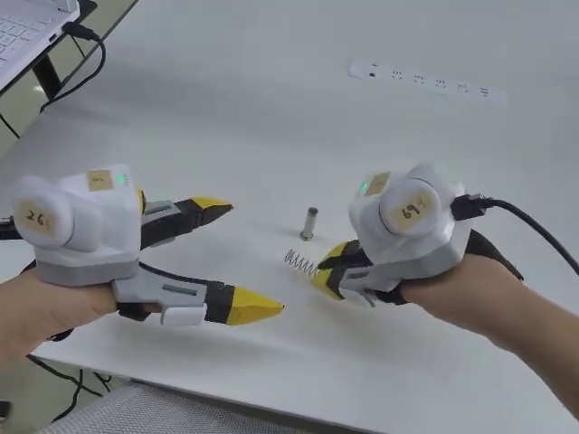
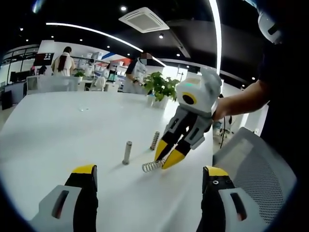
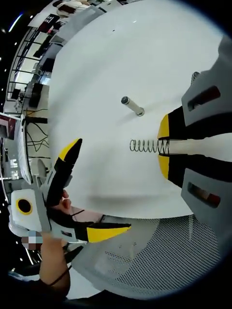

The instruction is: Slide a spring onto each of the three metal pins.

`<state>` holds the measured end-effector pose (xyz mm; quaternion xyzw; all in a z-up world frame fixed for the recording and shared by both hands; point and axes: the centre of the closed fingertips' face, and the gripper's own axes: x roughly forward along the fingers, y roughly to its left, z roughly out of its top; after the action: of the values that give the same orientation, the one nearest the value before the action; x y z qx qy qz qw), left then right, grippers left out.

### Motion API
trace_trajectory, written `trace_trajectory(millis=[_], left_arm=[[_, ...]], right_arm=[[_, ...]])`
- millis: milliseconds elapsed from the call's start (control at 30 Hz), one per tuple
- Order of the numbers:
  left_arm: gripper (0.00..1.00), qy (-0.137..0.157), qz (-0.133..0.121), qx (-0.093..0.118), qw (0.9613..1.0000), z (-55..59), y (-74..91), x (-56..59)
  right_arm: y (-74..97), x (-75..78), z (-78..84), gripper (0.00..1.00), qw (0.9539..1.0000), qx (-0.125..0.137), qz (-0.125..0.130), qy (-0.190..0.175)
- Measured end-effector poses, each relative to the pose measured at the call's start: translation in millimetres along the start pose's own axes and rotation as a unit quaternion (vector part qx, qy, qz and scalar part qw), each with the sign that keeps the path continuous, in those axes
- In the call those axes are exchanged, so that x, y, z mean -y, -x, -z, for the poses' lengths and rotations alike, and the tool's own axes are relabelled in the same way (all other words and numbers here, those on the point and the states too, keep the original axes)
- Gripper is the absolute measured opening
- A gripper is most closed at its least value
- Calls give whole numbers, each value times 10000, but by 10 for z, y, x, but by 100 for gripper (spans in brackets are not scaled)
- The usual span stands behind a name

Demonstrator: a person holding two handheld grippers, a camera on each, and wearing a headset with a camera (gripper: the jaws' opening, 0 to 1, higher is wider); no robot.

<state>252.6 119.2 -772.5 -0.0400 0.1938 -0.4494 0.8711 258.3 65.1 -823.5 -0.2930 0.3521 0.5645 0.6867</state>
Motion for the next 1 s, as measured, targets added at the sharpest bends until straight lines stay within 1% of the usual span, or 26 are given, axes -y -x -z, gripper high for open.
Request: trace_trajectory(millis=[167,267,400,467,633,767,1000], left_arm=[[83,1,146,-54,9999,16,-66,69],[78,-41,286,-115,9995,32,-116,123],[67,-84,457,-183,9988,45,-167,171],[61,-114,529,-224,9983,49,-192,187],[51,-178,644,-159,9976,-2,-218,226],[42,-241,786,-229,9964,21,-241,260],[30,-338,946,-292,9945,39,-314,289]], right_arm=[[43,-33,33,7,9997,-13,-64,228],[85,-38,23,7,9988,-8,-55,477],[128,-41,4,7,9985,24,-97,534],[145,-53,-6,7,9978,40,-132,641],[177,-78,-28,7,9963,66,-203,831],[192,-83,-50,7,9953,95,-231,930],[228,-121,-84,7,9923,184,-330,1181]])
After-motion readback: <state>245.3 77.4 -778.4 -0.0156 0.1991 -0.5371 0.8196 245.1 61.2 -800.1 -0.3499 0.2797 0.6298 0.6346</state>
